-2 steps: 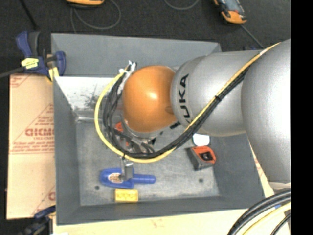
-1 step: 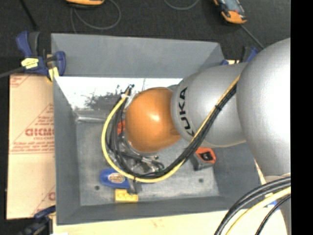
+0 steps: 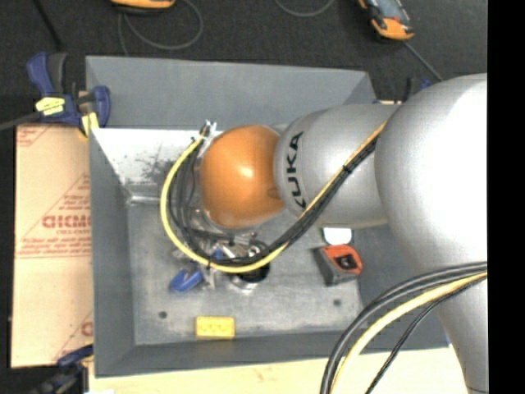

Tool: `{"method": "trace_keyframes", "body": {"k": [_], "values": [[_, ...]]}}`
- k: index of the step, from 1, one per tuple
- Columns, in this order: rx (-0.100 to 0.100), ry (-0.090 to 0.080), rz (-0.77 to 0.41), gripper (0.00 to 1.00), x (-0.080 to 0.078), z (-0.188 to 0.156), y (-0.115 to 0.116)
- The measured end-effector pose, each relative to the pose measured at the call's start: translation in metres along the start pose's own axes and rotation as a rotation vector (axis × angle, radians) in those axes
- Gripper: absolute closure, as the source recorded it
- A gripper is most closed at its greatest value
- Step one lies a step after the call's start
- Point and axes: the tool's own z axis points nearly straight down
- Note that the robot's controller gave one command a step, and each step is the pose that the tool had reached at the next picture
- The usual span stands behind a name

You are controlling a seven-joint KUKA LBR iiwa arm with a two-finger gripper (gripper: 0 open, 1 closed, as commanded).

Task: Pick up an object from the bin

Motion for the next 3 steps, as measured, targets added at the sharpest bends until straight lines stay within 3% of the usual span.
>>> {"method": "trace_keyframes", "body": {"k": [1, 2, 3], "values": [[-0.001, 0.002, 0.002, 0.00, 0.0006, 0.0005, 0.0000], [-0.002, 0.004, 0.003, 1.00, 0.0008, 0.0008, 0.0002], [-0.002, 0.004, 0.004, 1.00, 0.0008, 0.0008, 0.0002]]}}
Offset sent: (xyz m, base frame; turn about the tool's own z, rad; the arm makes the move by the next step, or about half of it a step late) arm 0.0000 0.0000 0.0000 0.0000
